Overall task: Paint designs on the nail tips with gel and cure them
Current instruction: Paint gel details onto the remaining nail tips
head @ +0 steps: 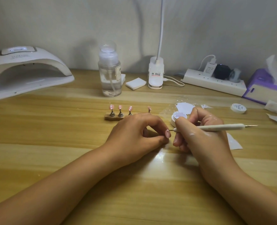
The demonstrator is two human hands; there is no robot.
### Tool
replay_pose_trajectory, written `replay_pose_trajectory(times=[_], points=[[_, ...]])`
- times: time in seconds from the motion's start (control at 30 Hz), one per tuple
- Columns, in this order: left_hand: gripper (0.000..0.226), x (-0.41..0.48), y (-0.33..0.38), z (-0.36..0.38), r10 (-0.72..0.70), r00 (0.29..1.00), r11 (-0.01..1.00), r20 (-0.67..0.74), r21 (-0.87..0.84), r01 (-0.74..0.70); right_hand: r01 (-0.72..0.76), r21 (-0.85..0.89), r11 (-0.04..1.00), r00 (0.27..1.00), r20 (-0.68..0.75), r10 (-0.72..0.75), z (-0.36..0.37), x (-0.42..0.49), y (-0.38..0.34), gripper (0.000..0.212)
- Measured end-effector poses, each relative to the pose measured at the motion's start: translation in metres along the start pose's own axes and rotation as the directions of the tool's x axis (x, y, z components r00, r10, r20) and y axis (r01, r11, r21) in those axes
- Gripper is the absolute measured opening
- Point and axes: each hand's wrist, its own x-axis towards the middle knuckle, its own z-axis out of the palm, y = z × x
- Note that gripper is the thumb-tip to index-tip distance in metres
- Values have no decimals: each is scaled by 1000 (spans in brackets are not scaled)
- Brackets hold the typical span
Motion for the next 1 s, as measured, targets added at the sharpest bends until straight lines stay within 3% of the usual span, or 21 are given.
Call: replay_pose_trajectory(times=[1.0], points=[[14,-1,2,0,-6,1000,1000,4,-9,6,3,-5,1000,1000,-6,-3,-2,-1,0,38]])
